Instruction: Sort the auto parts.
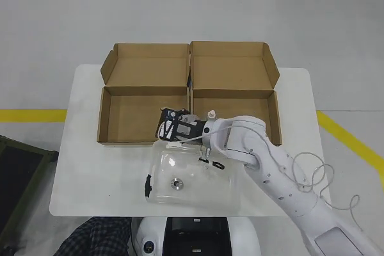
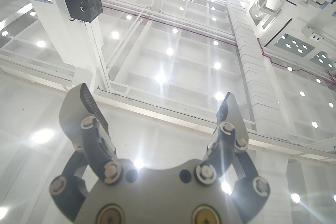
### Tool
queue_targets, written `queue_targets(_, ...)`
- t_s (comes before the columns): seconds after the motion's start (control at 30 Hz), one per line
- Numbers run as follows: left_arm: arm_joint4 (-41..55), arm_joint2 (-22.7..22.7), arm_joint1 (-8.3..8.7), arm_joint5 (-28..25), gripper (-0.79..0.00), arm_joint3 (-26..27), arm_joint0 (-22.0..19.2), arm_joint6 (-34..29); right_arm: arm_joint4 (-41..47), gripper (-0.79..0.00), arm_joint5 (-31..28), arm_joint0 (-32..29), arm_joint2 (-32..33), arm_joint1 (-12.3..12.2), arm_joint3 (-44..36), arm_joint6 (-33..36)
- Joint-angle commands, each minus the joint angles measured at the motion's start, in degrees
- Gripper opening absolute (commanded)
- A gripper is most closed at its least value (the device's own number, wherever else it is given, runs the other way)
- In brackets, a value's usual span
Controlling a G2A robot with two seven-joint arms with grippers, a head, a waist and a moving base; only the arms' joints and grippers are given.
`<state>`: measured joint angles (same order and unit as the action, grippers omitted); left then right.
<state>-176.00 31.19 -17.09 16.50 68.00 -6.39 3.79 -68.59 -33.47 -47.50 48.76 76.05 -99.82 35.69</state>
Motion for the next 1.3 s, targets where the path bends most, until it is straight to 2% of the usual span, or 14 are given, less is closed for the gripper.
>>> queue_targets(0.0,0.0,0.0,0.0,0.0,0.0,0.0,0.0,0.0,-1.07,-0.329,-1.32,-2.25,0.56,-0.52,-2.69,0.21)
queue_targets(0.1,0.0,0.0,0.0,0.0,0.0,0.0,0.0,0.0,-1.96,-0.305,-4.27,-4.74,1.06,-1.15,-5.22,-0.5)
queue_targets(0.27,0.0,0.0,0.0,0.0,0.0,0.0,0.0,0.0,-2.86,-0.314,-9.63,-8.52,1.43,-2.18,-7.33,-0.67)
queue_targets(0.53,0.0,0.0,0.0,0.0,0.0,0.0,0.0,0.0,-2.74,-0.289,-15.16,-12.16,0.58,-3.3,-8.33,2.12)
queue_targets(0.63,0.0,0.0,0.0,0.0,0.0,0.0,0.0,0.0,-2.42,-0.311,-16.44,-13.37,-0.01,-3.62,-7.81,3.16)
queue_targets(1.27,0.0,0.0,0.0,0.0,0.0,0.0,0.0,0.0,-2.82,-0.302,-16.84,-11.84,-2.85,-4.06,1.04,4.3)
